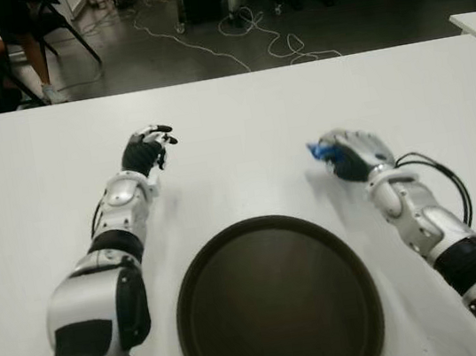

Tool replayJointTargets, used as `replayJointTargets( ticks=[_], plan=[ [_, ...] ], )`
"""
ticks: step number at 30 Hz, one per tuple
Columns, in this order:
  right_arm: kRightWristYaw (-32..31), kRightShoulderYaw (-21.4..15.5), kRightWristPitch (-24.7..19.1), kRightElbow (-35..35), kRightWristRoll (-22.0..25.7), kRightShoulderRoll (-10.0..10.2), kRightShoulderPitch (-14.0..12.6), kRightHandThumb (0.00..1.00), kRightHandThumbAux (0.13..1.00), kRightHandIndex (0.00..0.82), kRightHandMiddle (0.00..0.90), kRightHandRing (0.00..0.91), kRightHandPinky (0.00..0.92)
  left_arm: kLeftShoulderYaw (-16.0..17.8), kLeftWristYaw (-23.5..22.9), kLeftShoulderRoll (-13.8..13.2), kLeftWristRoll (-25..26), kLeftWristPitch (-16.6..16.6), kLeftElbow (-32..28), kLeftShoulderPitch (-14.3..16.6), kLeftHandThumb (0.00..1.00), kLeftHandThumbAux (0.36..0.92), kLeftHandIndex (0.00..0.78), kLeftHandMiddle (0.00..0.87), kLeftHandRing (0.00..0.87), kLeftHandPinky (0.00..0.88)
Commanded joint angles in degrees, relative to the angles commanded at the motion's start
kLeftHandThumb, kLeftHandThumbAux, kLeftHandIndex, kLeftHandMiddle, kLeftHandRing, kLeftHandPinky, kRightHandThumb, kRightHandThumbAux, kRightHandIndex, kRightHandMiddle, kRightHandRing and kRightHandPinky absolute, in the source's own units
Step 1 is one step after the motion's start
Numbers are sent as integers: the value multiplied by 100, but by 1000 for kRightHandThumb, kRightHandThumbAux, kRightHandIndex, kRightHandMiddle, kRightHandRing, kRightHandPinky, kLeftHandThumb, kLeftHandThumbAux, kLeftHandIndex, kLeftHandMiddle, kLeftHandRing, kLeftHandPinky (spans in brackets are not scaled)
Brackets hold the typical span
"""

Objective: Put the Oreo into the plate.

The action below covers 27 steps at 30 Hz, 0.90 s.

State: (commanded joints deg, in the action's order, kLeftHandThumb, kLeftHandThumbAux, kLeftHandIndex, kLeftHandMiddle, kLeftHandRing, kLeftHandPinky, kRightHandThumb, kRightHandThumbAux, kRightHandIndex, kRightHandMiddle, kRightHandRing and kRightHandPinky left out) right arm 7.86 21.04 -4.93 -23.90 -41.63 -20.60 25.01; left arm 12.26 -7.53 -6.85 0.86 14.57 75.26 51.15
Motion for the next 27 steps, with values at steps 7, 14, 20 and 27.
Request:
replayJointTargets(
  ticks=[7,14,20,27],
  plan=[
    [57,-277,100,1319,69,97,-61,693,730,434,744,743,723,1,-14,-4,6,-12,-6,-6,854,662,410,548,809,832],
    [145,-321,234,1613,88,290,131,689,732,433,739,749,737,-28,-15,-22,-27,1,-3,-13,855,661,413,555,783,812],
    [470,-393,714,1766,291,582,146,685,733,432,733,752,746,-44,-2,-25,-38,14,-5,-14,856,660,414,557,773,812],
    [992,-388,1699,1563,446,758,69,681,734,432,744,762,757,-42,-3,-33,-30,9,-10,-15,855,661,413,554,792,822]
  ],
)
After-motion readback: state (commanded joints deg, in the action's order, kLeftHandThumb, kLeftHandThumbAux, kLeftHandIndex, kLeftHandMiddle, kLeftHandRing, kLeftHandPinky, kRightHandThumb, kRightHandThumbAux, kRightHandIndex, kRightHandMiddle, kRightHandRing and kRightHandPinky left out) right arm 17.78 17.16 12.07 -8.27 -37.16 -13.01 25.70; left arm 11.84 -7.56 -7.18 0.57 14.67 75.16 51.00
